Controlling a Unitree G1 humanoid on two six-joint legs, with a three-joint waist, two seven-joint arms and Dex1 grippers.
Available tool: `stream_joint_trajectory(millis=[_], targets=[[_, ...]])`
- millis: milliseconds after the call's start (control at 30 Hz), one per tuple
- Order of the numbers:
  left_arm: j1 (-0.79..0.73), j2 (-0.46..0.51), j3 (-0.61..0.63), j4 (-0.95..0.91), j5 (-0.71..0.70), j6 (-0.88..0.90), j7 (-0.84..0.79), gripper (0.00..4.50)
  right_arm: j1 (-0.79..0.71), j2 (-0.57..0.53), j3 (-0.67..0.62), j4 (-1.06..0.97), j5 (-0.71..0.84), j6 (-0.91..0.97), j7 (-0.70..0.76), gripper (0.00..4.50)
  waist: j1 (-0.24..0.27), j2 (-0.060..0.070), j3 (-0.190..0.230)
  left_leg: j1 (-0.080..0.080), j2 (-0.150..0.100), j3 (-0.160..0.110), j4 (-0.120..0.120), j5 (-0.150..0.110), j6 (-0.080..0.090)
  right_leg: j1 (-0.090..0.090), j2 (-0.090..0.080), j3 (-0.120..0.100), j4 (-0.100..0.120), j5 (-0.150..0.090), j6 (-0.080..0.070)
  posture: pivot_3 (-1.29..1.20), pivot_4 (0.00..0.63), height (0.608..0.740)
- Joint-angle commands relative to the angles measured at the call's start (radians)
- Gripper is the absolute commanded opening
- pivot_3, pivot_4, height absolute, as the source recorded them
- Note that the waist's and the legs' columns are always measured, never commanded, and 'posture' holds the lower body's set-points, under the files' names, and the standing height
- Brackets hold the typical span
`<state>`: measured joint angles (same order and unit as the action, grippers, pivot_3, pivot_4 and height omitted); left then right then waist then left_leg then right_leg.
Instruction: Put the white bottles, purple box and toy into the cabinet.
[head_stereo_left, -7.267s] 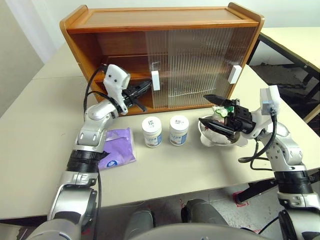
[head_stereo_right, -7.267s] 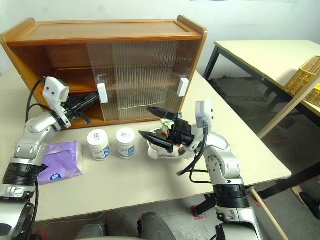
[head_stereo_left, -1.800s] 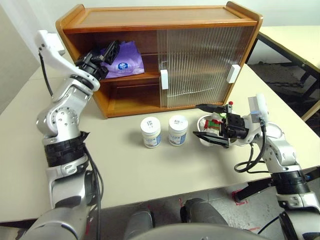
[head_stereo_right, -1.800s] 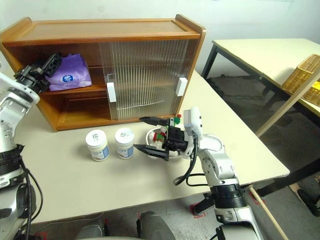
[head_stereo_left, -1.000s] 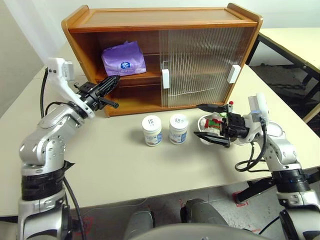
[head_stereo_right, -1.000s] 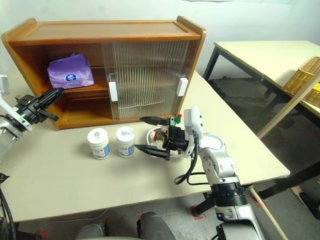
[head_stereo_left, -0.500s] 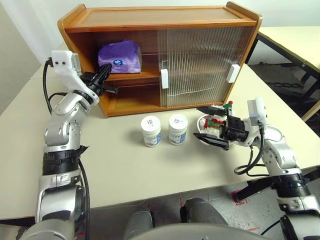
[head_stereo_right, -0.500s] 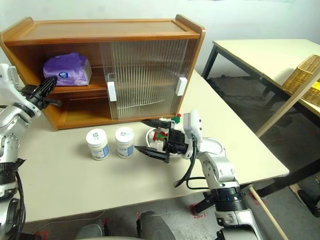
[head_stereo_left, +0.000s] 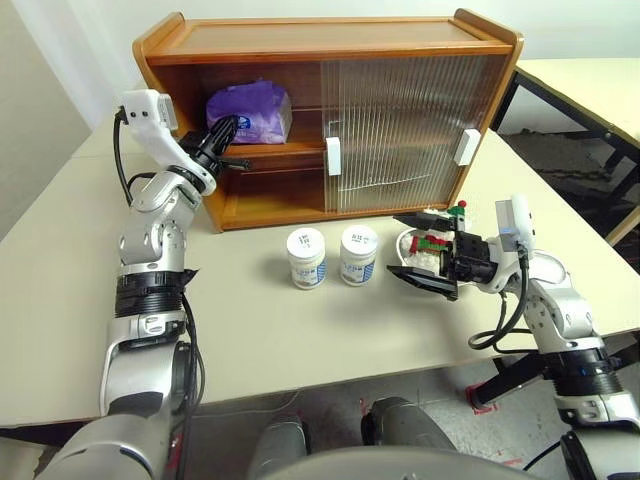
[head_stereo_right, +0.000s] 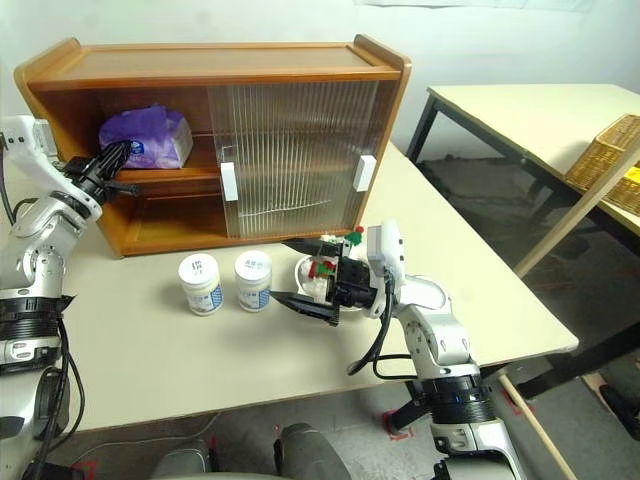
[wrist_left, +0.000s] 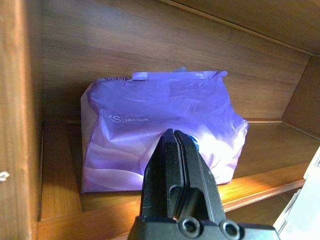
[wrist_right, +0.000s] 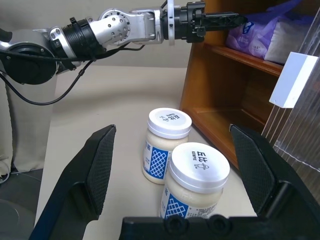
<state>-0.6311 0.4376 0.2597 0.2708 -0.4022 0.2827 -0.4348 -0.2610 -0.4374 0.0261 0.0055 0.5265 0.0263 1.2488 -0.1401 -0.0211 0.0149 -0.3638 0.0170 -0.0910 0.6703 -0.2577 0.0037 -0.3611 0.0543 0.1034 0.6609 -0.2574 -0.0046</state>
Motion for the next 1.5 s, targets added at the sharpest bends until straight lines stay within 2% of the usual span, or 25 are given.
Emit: stream_joint_trajectory(millis=[33,400,533,667,900,1200,1500], targets=[[0.004,-0.01,-0.024,-0.005,0.007,0.031,-0.01,0.05,0.005,-0.01,0.003,-0.015,-0.007,0.0,-0.002,4.5,0.0,0.0,0.0,0.0,-0.001,-0.001,0.0,0.0,0.0,0.0,0.0,0.0,0.0,0.0,0.0,-0.24,0.0,0.74],[0.044,0.014,-0.115,-0.122,0.134,0.085,0.041,0.05,-0.005,-0.007,0.01,-0.006,-0.007,-0.001,0.004,4.5,0.004,0.0,0.0,-0.007,-0.007,-0.005,-0.001,-0.001,0.001,-0.002,-0.001,0.0,-0.003,-0.003,0.004,-0.23,0.0,0.74],[0.046,-0.004,-0.166,-0.132,0.186,0.088,0.053,0.05,-0.009,-0.008,0.01,-0.003,-0.008,-0.002,0.006,4.5,0.012,0.0,0.0,-0.01,-0.007,-0.007,-0.001,-0.002,0.003,-0.002,-0.002,-0.001,-0.009,0.003,-0.004,-0.23,0.0,0.74],[0.038,-0.021,-0.197,-0.135,0.228,0.078,0.056,0.05,-0.012,-0.009,0.008,0.001,-0.009,-0.003,0.007,4.5,0.022,0.0,0.0,-0.011,-0.01,-0.008,-0.001,-0.004,0.006,-0.002,-0.005,-0.001,-0.012,0.003,-0.004,-0.23,0.0,0.74],[0.028,-0.063,-0.202,-0.168,0.25,0.103,0.072,0.05,-0.011,0.0,0.015,0.006,-0.013,-0.011,0.007,4.5,0.032,0.0,0.0,-0.014,-0.012,-0.008,0.0,-0.007,0.013,-0.002,-0.015,-0.002,-0.012,-0.001,0.004,-0.23,0.0,0.74],[0.037,-0.087,-0.198,-0.213,0.245,0.142,0.065,0.05,-0.009,0.017,0.021,0.016,-0.02,-0.029,0.004,4.5,0.036,0.0,0.0,-0.018,-0.014,-0.008,0.007,-0.011,0.019,-0.001,-0.017,-0.002,-0.015,-0.002,0.008,-0.25,0.0,0.74],[0.024,-0.057,-0.178,-0.285,0.222,0.221,0.053,0.05,0.004,0.016,0.012,0.016,-0.02,-0.034,0.012,4.5,0.036,0.0,0.0,-0.019,-0.013,-0.008,0.007,-0.011,0.02,-0.001,-0.018,-0.002,-0.018,-0.001,0.009,-0.25,0.0,0.74]])
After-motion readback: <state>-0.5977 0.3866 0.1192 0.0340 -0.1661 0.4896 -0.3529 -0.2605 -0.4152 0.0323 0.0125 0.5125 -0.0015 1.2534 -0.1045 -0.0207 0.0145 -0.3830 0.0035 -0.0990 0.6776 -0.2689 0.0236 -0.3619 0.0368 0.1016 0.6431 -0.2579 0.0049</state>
